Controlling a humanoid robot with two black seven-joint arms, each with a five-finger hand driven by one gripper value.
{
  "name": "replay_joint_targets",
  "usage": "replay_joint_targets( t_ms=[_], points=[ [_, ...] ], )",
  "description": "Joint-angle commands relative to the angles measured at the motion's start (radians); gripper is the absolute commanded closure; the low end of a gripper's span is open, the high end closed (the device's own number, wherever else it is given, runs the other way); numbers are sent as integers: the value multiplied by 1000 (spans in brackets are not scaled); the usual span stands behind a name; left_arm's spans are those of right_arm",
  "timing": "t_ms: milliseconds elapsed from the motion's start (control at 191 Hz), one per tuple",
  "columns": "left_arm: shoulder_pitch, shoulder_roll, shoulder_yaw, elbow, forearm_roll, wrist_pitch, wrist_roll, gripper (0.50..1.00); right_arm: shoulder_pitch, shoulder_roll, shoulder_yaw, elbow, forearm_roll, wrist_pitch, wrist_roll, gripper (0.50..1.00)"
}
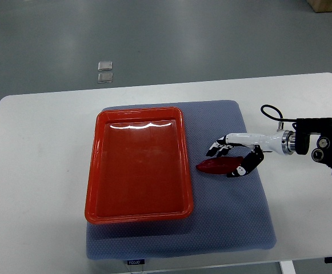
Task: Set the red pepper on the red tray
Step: 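Close the right hand fingers around the red pepper and lift it, then carry the pepper over the red tray and lower it inside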
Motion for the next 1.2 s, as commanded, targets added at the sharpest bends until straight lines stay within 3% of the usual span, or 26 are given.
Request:
replay_joint_targets(
  t_ms=[0,68,413,831,1197],
  points=[
    [0,0,0,0,0,0,0,500,-4,6,-2,-7,-10,-1,4,740],
    [0,0,0,0,0,0,0,500,-9,17,-3,-15,-16,-16,7,756],
    [0,0,-2,0,0,0,1,500,-19,20,-10,-26,-46,-21,13,1000],
    [0,0,-2,1,0,0,0,500,7,-12,1,-23,-41,-10,22,1000],
    [0,0,2,-6,0,0,0,500,194,-66,4,13,-1,51,27,1000]
  ],
)
